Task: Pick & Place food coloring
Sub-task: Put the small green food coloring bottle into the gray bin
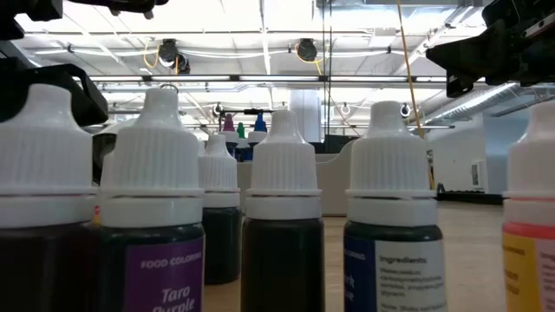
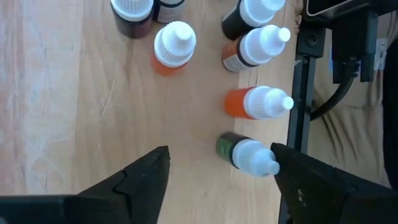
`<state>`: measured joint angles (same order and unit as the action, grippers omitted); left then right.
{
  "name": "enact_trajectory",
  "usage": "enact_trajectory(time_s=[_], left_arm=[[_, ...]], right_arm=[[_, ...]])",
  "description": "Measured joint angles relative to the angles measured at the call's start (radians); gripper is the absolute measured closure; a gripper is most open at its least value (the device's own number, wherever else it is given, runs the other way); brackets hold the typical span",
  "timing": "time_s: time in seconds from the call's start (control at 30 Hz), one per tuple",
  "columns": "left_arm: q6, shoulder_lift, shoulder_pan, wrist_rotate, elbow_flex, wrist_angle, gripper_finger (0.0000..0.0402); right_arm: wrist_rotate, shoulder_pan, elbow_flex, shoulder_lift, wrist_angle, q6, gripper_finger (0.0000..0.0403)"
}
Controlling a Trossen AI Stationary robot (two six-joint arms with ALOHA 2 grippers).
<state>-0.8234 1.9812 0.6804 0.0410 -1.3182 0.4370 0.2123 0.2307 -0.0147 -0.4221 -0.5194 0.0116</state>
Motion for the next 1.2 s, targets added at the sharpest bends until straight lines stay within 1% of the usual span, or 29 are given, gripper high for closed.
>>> enact_trajectory(time_s=[0.33, 0.57, 0.73, 0.83, 0.97, 1.1, 1.2], left_arm=[[0.000, 0.000, 0.002, -0.006, 0.000, 0.001, 0.0199], [-0.001, 0.000, 0.002, -0.005, 0.000, 0.001, 0.0260], [0.000, 0.000, 0.003, 0.021, 0.000, -0.001, 0.0312], [0.000, 0.000, 0.003, 0.039, 0.000, -0.002, 0.0334], [0.008, 0.000, 0.005, 0.046, 0.000, -0.002, 0.0336], [0.019, 0.000, 0.005, 0.055, -0.001, 0.000, 0.0325], [0.051, 0.002, 0.005, 0.064, -0.036, 0.069, 0.0325]], right_arm=[[0.000, 0.000, 0.000, 0.000, 0.000, 0.000, 0.0403], [0.000, 0.000, 0.000, 0.000, 0.000, 0.000, 0.0403], [0.000, 0.000, 0.000, 0.000, 0.000, 0.000, 0.0403], [0.000, 0.000, 0.000, 0.000, 0.000, 0.000, 0.0403], [0.000, 0.000, 0.000, 0.000, 0.000, 0.000, 0.0403], [0.000, 0.000, 0.000, 0.000, 0.000, 0.000, 0.0403], [0.000, 0.000, 0.000, 0.000, 0.000, 0.000, 0.0403]])
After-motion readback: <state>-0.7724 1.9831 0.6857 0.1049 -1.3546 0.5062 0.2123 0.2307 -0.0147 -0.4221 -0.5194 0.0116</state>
